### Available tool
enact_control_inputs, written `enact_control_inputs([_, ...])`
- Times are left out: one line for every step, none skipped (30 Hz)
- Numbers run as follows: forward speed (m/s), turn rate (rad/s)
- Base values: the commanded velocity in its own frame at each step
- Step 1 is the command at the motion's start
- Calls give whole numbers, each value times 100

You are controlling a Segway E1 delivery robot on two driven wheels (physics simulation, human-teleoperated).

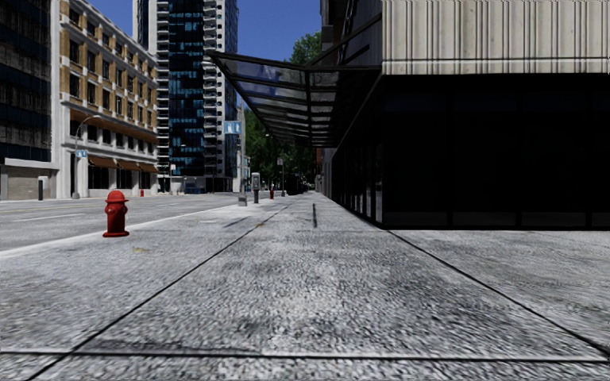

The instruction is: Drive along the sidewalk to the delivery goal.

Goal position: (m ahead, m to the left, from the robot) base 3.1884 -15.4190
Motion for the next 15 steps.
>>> enact_control_inputs([0, 0])
enact_control_inputs([0, 0])
enact_control_inputs([0, 0])
enact_control_inputs([0, 0])
enact_control_inputs([0, 0])
enact_control_inputs([0, 0])
enact_control_inputs([0, 0])
enact_control_inputs([49, 0])
enact_control_inputs([65, 0])
enact_control_inputs([69, 0])
enact_control_inputs([69, 0])
enact_control_inputs([56, 0])
enact_control_inputs([62, -4])
enact_control_inputs([62, -4])
enact_control_inputs([86, -19])
